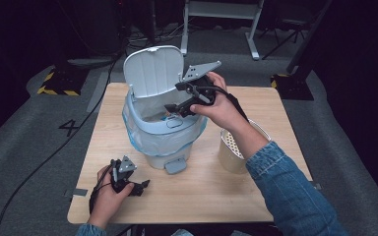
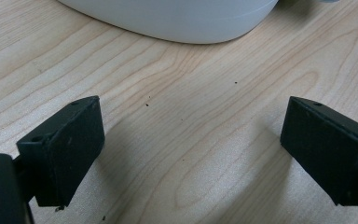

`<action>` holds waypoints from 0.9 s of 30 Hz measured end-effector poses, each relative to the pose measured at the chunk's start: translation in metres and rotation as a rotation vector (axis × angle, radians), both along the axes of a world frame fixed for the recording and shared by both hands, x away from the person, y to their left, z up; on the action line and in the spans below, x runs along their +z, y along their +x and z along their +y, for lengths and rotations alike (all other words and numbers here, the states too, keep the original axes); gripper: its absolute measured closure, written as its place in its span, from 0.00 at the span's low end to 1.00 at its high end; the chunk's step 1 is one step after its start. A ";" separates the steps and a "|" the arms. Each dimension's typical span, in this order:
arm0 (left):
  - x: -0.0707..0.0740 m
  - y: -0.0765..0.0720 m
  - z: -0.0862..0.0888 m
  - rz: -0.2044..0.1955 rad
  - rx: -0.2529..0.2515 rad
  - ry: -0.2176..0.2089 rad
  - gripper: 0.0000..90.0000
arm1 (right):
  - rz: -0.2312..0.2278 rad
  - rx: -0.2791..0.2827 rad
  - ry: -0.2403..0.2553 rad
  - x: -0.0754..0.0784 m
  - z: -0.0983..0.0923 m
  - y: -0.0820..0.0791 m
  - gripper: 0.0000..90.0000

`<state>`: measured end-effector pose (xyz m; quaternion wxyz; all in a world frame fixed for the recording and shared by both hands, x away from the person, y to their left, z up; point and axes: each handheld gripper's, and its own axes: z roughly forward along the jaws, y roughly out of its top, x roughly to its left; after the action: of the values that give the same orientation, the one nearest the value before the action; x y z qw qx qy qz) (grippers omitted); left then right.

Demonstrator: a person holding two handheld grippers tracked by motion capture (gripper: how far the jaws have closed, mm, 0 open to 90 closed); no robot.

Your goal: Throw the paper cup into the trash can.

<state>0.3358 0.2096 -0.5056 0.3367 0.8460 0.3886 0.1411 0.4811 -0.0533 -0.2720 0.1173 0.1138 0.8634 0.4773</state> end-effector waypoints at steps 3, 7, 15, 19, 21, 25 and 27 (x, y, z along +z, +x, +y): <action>0.000 0.000 0.000 -0.003 -0.003 0.005 0.07 | -0.012 -0.003 0.013 0.007 -0.006 -0.005 0.17; 0.000 0.000 0.001 -0.003 -0.007 0.006 0.07 | -0.007 -0.020 0.062 0.018 -0.019 -0.012 0.20; 0.000 -0.001 0.005 0.003 -0.015 0.005 0.08 | -0.008 -0.084 0.076 0.035 -0.055 -0.026 0.23; 0.000 -0.003 0.009 0.006 -0.006 -0.001 0.08 | 0.007 -0.115 0.095 0.039 -0.074 -0.032 0.24; 0.001 -0.002 0.011 -0.003 -0.009 0.011 0.08 | 0.014 -0.132 0.093 0.041 -0.085 -0.036 0.25; 0.000 -0.003 0.010 0.003 -0.003 0.005 0.08 | 0.019 -0.171 0.091 0.042 -0.107 -0.043 0.25; 0.001 -0.003 0.011 -0.001 -0.006 0.010 0.08 | 0.024 -0.185 0.097 0.042 -0.117 -0.045 0.25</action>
<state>0.3330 0.2203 -0.5050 0.3329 0.8487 0.3854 0.1424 0.4360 -0.1700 -0.2299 0.1448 0.2042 0.8264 0.5044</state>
